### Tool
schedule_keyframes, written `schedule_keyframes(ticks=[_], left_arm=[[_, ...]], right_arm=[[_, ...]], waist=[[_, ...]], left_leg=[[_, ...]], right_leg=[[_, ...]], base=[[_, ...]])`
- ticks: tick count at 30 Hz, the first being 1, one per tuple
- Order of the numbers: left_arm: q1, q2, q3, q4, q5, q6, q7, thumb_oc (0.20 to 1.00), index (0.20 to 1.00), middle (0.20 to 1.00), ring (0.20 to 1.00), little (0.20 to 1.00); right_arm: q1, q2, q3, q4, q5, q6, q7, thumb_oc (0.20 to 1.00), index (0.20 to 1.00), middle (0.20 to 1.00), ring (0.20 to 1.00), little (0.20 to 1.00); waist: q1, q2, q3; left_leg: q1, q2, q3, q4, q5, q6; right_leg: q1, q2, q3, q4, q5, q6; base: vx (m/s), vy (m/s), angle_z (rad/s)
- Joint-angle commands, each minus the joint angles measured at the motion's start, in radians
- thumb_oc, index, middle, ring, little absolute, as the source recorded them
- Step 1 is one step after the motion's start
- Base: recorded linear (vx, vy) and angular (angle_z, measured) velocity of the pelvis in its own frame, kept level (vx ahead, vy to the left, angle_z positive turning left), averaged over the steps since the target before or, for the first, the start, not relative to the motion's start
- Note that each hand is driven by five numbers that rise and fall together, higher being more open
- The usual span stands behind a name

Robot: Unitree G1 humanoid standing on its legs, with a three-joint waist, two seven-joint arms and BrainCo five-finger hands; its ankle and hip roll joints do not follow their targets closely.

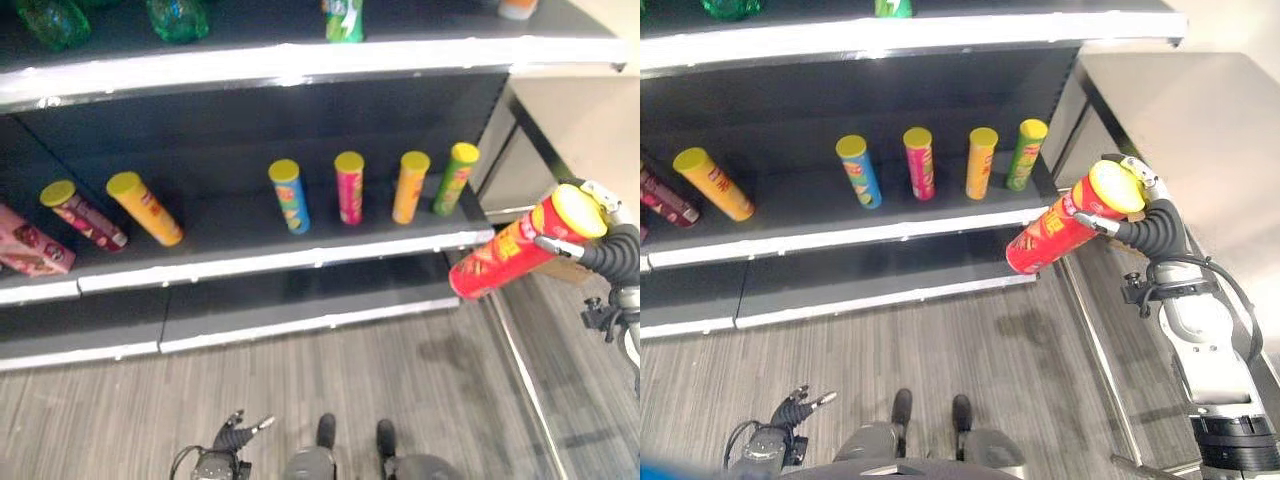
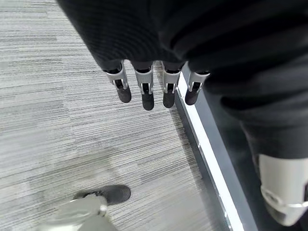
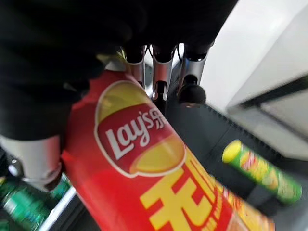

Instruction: Put the goods on the table back onto the shelves and tidy them up.

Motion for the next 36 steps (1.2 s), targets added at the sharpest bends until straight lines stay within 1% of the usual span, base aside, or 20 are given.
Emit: schedule_keyframes(ticks=[1,3,5,6,8,9,11,14,17,20,22,24,25,26,28,29,32,33,34,36], left_arm=[[0.008,0.051,0.005,0.004,-0.015,-0.025,0.017,1.000,1.000,1.000,1.000,1.000],[0.000,0.057,0.008,0.023,-0.013,-0.025,0.027,1.000,1.000,1.000,1.000,1.000],[-0.005,0.059,0.007,0.031,-0.019,-0.024,0.039,1.000,1.000,1.000,1.000,1.000],[-0.007,0.061,0.002,0.031,-0.015,-0.022,0.043,1.000,1.000,1.000,1.000,1.000],[0.002,0.056,-0.001,0.045,0.002,-0.024,0.044,1.000,1.000,1.000,1.000,1.000],[0.006,0.053,-0.009,0.050,0.021,-0.022,0.044,1.000,1.000,1.000,1.000,1.000],[-0.005,0.056,-0.028,0.054,0.045,-0.023,0.041,1.000,1.000,1.000,1.000,1.000],[-0.027,0.077,-0.039,0.051,0.059,-0.023,0.049,1.000,1.000,1.000,1.000,1.000],[-0.050,0.096,-0.044,0.047,0.051,-0.019,0.061,1.000,1.000,1.000,1.000,1.000],[-0.065,0.104,-0.049,0.051,0.051,-0.017,0.062,1.000,1.000,1.000,1.000,1.000],[-0.060,0.106,-0.055,0.044,0.056,-0.016,0.062,1.000,1.000,1.000,1.000,1.000],[-0.061,0.103,-0.062,0.041,0.061,-0.012,0.054,1.000,1.000,1.000,1.000,1.000],[-0.061,0.103,-0.062,0.040,0.061,-0.012,0.054,1.000,1.000,1.000,1.000,1.000],[-0.058,0.099,-0.066,0.040,0.059,-0.014,0.048,1.000,1.000,1.000,1.000,1.000],[-0.058,0.096,-0.069,0.039,0.057,-0.016,0.048,1.000,1.000,1.000,1.000,1.000],[-0.065,0.088,-0.079,0.044,0.049,-0.016,0.047,1.000,1.000,1.000,1.000,1.000],[-0.069,0.079,-0.091,0.046,0.038,-0.014,0.044,1.000,1.000,1.000,1.000,1.000],[-0.069,0.079,-0.091,0.046,0.038,-0.014,0.044,1.000,1.000,1.000,1.000,1.000],[-0.058,0.073,-0.104,0.034,0.045,-0.013,0.035,1.000,1.000,1.000,1.000,1.000],[-0.060,0.063,-0.105,0.039,0.041,-0.013,0.037,1.000,1.000,1.000,1.000,1.000]], right_arm=[[-0.027,0.004,-0.033,-0.091,0.029,-0.065,0.021,0.200,0.200,0.200,0.200,0.200],[-0.024,-0.002,-0.002,-0.084,0.018,-0.064,0.028,0.200,0.200,0.200,0.200,0.200],[-0.014,-0.003,0.017,-0.068,0.014,-0.068,0.020,0.200,0.200,0.200,0.200,0.200],[-0.009,-0.003,0.018,-0.059,-0.003,-0.066,0.009,0.200,0.200,0.200,0.200,0.200],[0.004,0.004,0.037,-0.041,-0.019,-0.056,0.013,0.200,0.200,0.200,0.200,0.200],[0.011,0.015,0.037,-0.048,-0.028,-0.056,0.011,0.200,0.200,0.200,0.200,0.200],[0.001,0.028,0.061,-0.034,-0.058,-0.042,0.007,0.200,0.200,0.200,0.200,0.200],[-0.056,0.053,0.118,-0.021,-0.091,-0.033,-0.006,0.200,0.200,0.200,0.200,0.200],[-0.120,0.062,0.177,0.013,-0.115,-0.023,-0.024,0.200,0.200,0.200,0.200,0.200],[-0.146,0.062,0.204,0.019,-0.127,-0.015,-0.025,0.200,0.200,0.200,0.200,0.200],[-0.159,0.062,0.225,0.021,-0.130,-0.019,-0.026,0.200,0.200,0.200,0.200,0.200],[-0.159,0.060,0.237,0.020,-0.139,-0.015,-0.022,0.200,0.200,0.200,0.200,0.200],[-0.159,0.059,0.237,0.021,-0.139,-0.015,-0.022,0.200,0.200,0.200,0.200,0.200],[-0.169,0.061,0.252,0.025,-0.142,-0.011,-0.017,0.200,0.200,0.200,0.200,0.200],[-0.179,0.063,0.264,0.034,-0.143,-0.010,-0.018,0.200,0.200,0.200,0.200,0.200],[-0.215,0.063,0.293,0.061,-0.156,-0.008,-0.029,0.200,0.200,0.200,0.200,0.200],[-0.255,0.062,0.321,0.093,-0.172,-0.003,-0.051,0.200,0.200,0.200,0.200,0.200],[-0.257,0.062,0.322,0.095,-0.172,-0.004,-0.051,0.200,0.200,0.200,0.200,0.200],[-0.255,0.044,0.327,0.105,-0.211,0.008,-0.067,0.200,0.200,0.200,0.200,0.200],[-0.265,0.044,0.332,0.106,-0.220,0.012,-0.072,0.200,0.200,0.200,0.200,0.200]], waist=[[0.012,-0.043,-0.034],[0.010,-0.046,-0.041],[0.004,-0.036,-0.049],[0.002,-0.028,-0.052],[-0.004,0.000,-0.074],[-0.003,0.013,-0.077],[-0.003,0.020,-0.074],[0.004,0.016,-0.060],[0.023,0.019,-0.056],[0.028,0.024,-0.053],[0.027,0.031,-0.042],[0.017,0.037,-0.035],[0.018,0.037,-0.034],[0.019,0.039,-0.031],[0.020,0.041,-0.029],[0.020,0.046,-0.018],[0.019,0.041,0.006],[0.018,0.042,0.007],[0.030,0.037,0.014],[0.031,0.041,0.011]], left_leg=[[0.020,0.027,0.026,0.071,-0.081,0.050],[0.020,0.097,-0.007,0.039,-0.037,0.040],[0.023,0.172,-0.024,-0.041,0.041,0.024],[0.021,0.195,-0.012,-0.075,0.073,0.015],[0.056,0.215,0.028,-0.146,0.078,-0.014],[0.065,0.206,0.040,-0.153,0.074,-0.024],[0.053,0.166,0.046,-0.119,0.050,-0.023],[0.042,0.112,0.082,-0.089,0.014,0.004],[0.051,0.063,0.123,-0.129,0.006,0.040],[0.079,0.017,0.123,-0.164,0.001,0.070],[0.099,0.001,0.118,-0.184,0.001,0.081],[0.114,-0.007,0.107,-0.193,-0.004,0.088],[0.115,-0.006,0.108,-0.193,-0.005,0.087],[0.125,-0.012,0.110,-0.197,-0.009,0.089],[0.128,-0.011,0.108,-0.197,-0.012,0.087],[0.130,-0.011,0.093,-0.197,-0.015,0.086],[0.141,-0.028,0.060,-0.195,-0.018,0.085],[0.143,-0.026,0.059,-0.195,-0.020,0.085],[0.140,-0.049,-0.015,-0.175,-0.029,0.083],[0.138,-0.047,-0.025,-0.179,-0.025,0.078]], right_leg=[[-0.032,-0.044,0.080,0.091,-0.124,0.112],[-0.038,-0.078,0.067,0.086,-0.135,0.121],[-0.043,-0.099,0.063,0.088,-0.154,0.130],[-0.037,-0.109,0.058,0.082,-0.161,0.135],[-0.019,-0.128,0.049,0.073,-0.169,0.157],[-0.006,-0.145,0.044,0.069,-0.166,0.165],[0.002,-0.194,0.040,0.074,-0.145,0.181],[-0.034,-0.251,0.050,0.106,-0.096,0.194],[-0.074,-0.302,0.016,0.142,-0.041,0.202],[-0.093,-0.334,-0.005,0.216,0.021,0.199],[-0.105,-0.330,-0.004,0.269,0.040,0.196],[-0.128,-0.292,0.030,0.302,0.030,0.188],[-0.129,-0.291,0.031,0.305,0.029,0.187],[-0.134,-0.259,0.036,0.276,0.006,0.188],[-0.140,-0.243,0.031,0.259,-0.006,0.186],[-0.170,-0.195,0.049,0.216,-0.052,0.186],[-0.218,-0.126,0.126,0.138,-0.040,0.193],[-0.216,-0.124,0.125,0.138,-0.041,0.193],[-0.190,-0.106,0.190,0.103,-0.041,0.184],[-0.189,-0.099,0.192,0.105,-0.039,0.180]], base=[[0.07,0.161,0.35],[0.10,0.194,0.19],[0.15,0.271,0.27],[0.20,0.343,0.29],[0.26,0.405,0.19],[0.26,0.397,0.07],[0.21,0.421,-0.04],[0.11,0.369,0.24],[0.07,0.337,-0.13],[0.10,0.254,-0.02],[0.09,0.184,0.08],[0.09,0.134,0.04],[0.11,0.071,0.12],[0.07,0.031,0.24],[0.09,-0.004,0.15],[0.10,-0.060,-0.09],[0.09,-0.077,0.05],[0.16,-0.213,0.79],[0.12,-0.177,1.01],[0.10,-0.192,0.87]])
